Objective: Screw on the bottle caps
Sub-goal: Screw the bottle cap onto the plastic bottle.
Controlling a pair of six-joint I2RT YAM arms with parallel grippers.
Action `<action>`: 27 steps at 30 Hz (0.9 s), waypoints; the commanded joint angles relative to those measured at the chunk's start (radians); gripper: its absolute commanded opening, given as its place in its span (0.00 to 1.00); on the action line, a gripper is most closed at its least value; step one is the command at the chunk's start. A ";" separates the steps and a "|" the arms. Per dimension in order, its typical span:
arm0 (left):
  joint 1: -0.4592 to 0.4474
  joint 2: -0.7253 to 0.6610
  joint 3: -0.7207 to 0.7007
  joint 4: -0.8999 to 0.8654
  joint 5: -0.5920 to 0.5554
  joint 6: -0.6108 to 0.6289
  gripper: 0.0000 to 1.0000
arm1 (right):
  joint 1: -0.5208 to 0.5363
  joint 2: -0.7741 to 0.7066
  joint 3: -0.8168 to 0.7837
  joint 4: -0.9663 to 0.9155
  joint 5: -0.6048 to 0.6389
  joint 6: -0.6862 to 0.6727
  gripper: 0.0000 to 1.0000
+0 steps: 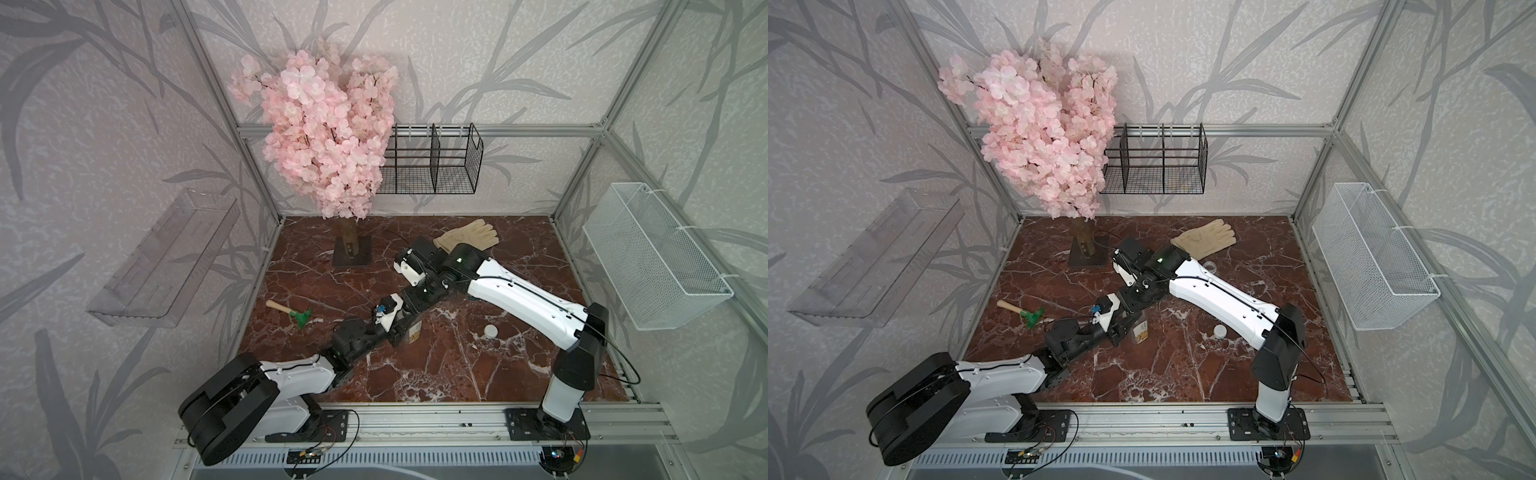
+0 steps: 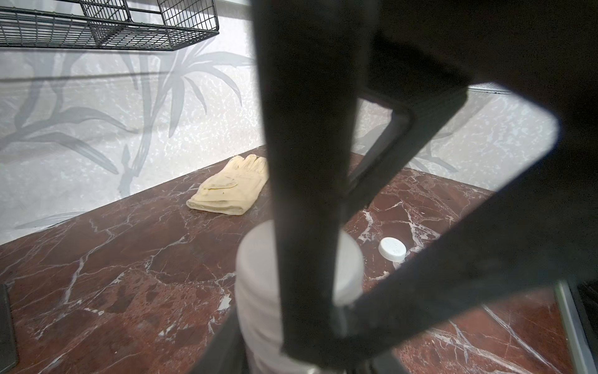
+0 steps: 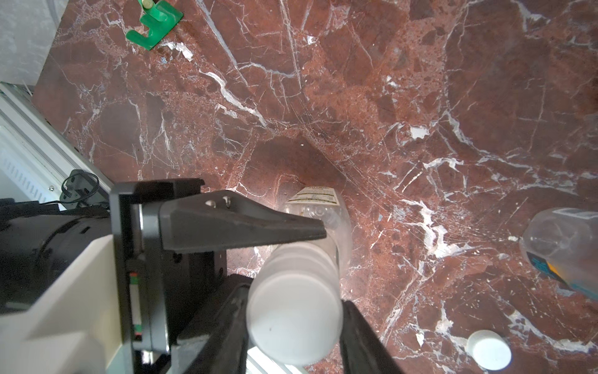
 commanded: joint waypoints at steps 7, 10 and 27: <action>-0.006 0.025 0.004 -0.093 0.028 0.010 0.36 | 0.026 0.001 0.039 -0.013 0.030 -0.025 0.43; -0.007 0.026 0.004 -0.093 0.031 0.009 0.36 | 0.025 -0.010 0.037 -0.001 0.033 -0.035 0.42; -0.006 0.031 0.009 -0.098 0.039 0.012 0.36 | 0.025 -0.056 -0.024 0.066 0.082 -0.152 0.40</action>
